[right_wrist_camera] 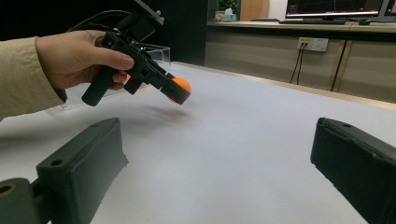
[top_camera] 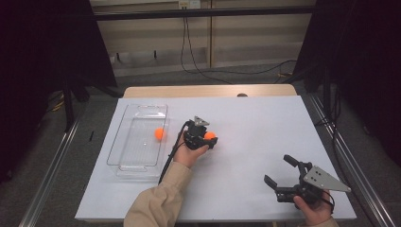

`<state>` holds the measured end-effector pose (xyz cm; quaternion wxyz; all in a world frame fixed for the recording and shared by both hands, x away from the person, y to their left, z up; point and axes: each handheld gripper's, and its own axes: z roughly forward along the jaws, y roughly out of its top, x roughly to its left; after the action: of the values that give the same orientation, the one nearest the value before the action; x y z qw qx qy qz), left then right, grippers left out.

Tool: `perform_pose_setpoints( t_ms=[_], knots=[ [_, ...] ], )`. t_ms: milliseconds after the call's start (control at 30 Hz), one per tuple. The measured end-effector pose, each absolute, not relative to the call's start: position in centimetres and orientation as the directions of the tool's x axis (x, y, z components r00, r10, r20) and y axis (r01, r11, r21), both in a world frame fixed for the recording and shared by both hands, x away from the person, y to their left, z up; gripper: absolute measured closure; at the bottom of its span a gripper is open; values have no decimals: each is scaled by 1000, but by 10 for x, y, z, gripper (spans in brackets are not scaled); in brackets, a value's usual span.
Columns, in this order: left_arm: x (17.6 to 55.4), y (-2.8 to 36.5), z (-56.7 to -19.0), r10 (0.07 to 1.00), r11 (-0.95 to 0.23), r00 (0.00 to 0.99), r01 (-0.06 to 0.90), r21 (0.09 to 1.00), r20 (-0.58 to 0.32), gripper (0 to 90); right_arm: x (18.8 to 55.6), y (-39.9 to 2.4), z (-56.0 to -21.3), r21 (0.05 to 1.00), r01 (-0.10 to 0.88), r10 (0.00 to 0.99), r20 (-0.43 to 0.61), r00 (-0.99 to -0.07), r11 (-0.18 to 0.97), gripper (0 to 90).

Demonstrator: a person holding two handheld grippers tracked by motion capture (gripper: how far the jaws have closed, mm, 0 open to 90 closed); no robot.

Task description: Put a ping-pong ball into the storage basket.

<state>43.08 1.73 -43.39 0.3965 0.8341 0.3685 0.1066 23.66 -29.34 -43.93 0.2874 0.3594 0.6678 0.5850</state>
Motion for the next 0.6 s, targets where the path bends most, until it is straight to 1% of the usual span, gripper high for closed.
perform_pose_setpoints(
  t_ms=[600],
  knots=[
    [427, 21, -428, 695, -420, 709, 536, 733, -121, 509, 236, -293, -439, 988, 142, 816, 36, -577, 57, 21]
  ],
)
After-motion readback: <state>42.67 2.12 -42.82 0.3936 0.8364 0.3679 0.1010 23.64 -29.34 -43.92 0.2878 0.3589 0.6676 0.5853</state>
